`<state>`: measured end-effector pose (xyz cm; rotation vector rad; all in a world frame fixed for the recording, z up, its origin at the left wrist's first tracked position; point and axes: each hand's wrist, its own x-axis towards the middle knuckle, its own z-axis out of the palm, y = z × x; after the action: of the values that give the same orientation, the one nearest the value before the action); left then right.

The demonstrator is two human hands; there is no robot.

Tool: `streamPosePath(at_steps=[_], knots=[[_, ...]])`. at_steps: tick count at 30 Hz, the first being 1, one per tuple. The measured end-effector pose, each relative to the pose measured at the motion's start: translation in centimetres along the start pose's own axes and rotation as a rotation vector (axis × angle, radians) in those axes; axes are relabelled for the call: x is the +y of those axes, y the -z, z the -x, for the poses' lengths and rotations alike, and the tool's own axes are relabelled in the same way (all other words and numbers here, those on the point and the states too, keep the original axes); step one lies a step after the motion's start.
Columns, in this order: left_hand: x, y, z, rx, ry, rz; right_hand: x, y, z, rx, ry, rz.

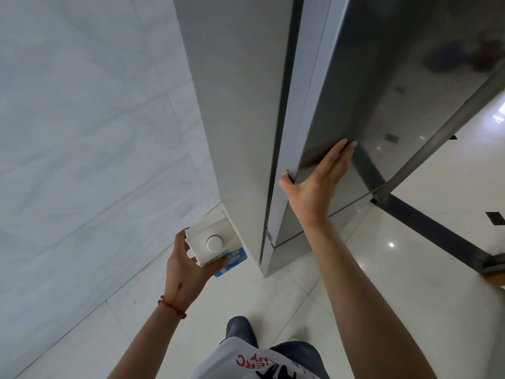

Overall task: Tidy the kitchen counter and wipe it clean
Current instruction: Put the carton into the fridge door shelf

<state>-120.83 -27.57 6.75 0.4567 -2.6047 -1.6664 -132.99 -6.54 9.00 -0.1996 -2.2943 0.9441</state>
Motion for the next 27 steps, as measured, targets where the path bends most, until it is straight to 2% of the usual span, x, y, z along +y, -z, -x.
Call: streamPosePath(at_steps=[9,14,18,22,27], knots=[[1.2,-0.5,-0.7,-0.011,-0.102,0.046,1.1,1.0,0.6,0.011,0.04,-0.042],[1.8,-0.6,-1.4,-0.047,-0.162,0.045,4.1,5.4,2.5,-0.009,0.138,-0.083],[2.7,-2.1,-2.0,-0.13,-0.231,0.05,5.5,9.4,4.8,-0.001,0.053,-0.038],[4.3,-4.6,-2.6,-0.266,-0.296,0.045,6.2,12.7,7.8,0.145,-0.036,0.006],[6.9,-8.1,-3.2,-0.426,-0.418,0.041,6.5,16.5,10.5,0.438,-0.102,0.135]])
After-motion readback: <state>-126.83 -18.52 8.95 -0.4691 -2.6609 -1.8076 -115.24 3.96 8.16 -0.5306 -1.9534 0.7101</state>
